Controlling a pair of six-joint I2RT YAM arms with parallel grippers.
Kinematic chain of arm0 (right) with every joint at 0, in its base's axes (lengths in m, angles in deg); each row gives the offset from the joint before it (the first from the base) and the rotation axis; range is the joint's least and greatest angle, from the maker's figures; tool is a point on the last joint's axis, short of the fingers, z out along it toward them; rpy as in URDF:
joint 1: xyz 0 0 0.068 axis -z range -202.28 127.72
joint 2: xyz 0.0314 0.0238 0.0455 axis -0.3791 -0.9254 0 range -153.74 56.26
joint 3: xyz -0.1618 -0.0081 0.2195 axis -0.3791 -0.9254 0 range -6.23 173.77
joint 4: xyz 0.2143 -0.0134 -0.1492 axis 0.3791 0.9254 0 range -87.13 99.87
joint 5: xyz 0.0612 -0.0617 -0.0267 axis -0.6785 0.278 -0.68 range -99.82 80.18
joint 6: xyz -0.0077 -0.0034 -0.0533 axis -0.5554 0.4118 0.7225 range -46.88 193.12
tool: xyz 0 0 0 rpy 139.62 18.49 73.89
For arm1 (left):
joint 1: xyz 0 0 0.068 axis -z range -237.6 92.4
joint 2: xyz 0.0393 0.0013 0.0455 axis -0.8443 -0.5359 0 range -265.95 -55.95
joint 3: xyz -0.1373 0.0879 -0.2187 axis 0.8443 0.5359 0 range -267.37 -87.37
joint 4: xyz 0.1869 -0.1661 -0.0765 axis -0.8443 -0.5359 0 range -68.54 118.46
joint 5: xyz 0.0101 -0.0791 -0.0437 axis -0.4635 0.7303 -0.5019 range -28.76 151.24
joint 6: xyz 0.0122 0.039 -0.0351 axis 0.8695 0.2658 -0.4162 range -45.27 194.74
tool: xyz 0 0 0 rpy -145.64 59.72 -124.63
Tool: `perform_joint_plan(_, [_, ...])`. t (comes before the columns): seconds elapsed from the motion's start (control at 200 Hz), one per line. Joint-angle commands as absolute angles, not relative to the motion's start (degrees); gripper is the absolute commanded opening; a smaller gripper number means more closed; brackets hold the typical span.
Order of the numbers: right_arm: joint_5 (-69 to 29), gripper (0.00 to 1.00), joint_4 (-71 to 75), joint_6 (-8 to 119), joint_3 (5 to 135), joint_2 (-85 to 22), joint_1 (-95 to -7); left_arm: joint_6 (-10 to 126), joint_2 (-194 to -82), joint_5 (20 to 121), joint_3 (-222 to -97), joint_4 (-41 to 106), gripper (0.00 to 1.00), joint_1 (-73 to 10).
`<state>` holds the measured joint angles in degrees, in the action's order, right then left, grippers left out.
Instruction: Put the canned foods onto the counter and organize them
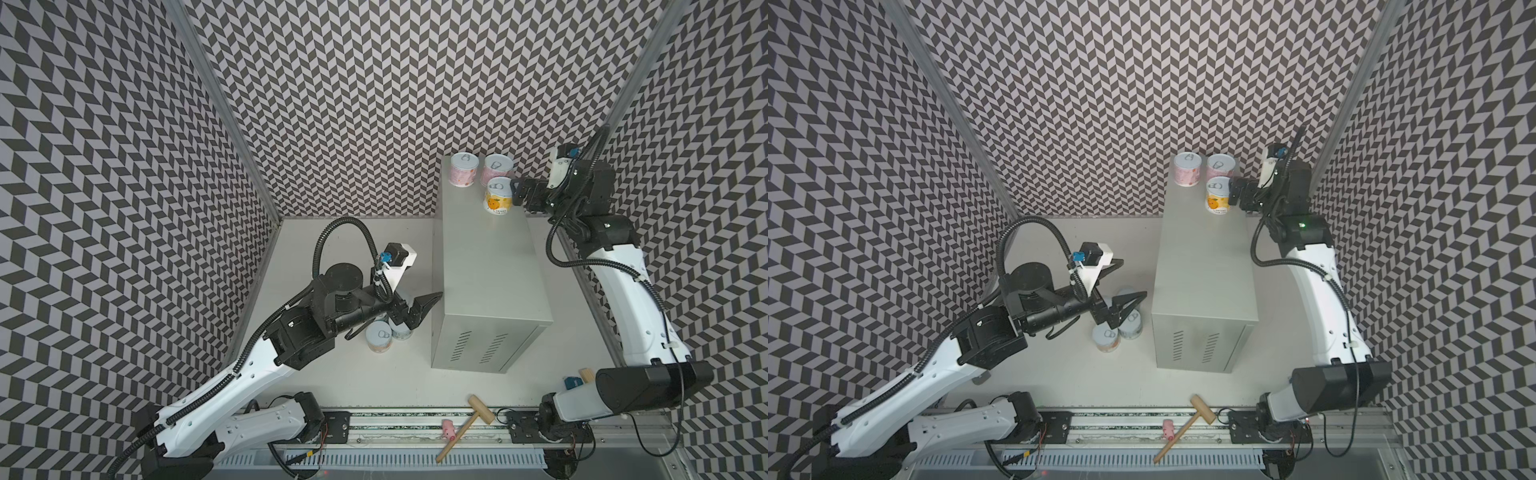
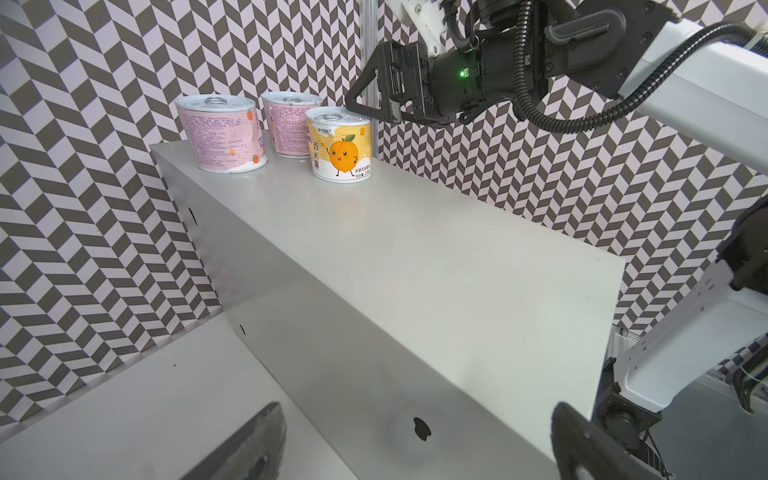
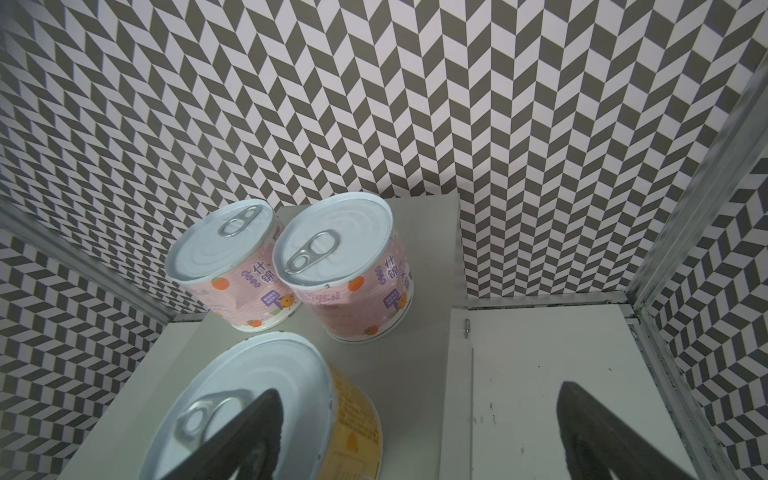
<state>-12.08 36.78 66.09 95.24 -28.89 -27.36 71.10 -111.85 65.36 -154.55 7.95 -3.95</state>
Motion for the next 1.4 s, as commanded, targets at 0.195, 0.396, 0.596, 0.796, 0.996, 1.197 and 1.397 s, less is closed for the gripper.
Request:
perform_joint_plan(0.195, [-8.6, 0.99, 38.5, 68.0, 96.1, -28.1, -26.8, 71.5, -111.2, 64.9, -154.1, 9.5, 1.00, -3.5])
perform_joint_plan(0.396, [-8.4, 0.99, 38.1, 68.3, 95.8, -27.8, -26.3, 71.5, -111.1, 64.8, -154.0, 9.6, 1.00, -3.6])
perform_joint_plan(0.596, [-7.9, 0.99, 37.9, 68.5, 95.2, -27.4, -26.0, 71.5, -111.2, 64.9, -154.1, 9.6, 1.00, -3.5])
perform_joint_plan(0.796, [-8.2, 0.99, 37.6, 68.8, 94.9, -27.1, -25.7, 71.6, -111.5, 65.0, -154.2, 9.6, 1.00, -3.5])
perform_joint_plan(0.996, [-9.6, 0.99, 37.2, 69.1, 94.6, -26.9, -25.5, 71.6, -111.6, 65.0, -154.3, 9.6, 1.00, -3.5])
perform_joint_plan(1.197, [-12.3, 0.99, 36.4, 68.8, 95.8, -25.8, -25.4, 71.6, -111.5, 65.1, -154.3, 9.6, 1.00, -3.6])
perform_joint_plan(1.397, [-16.7, 0.99, 37.0, 68.1, 97.1, -26.2, -25.2, 71.7, -111.2, 65.1, -154.0, 9.7, 1.00, -3.5])
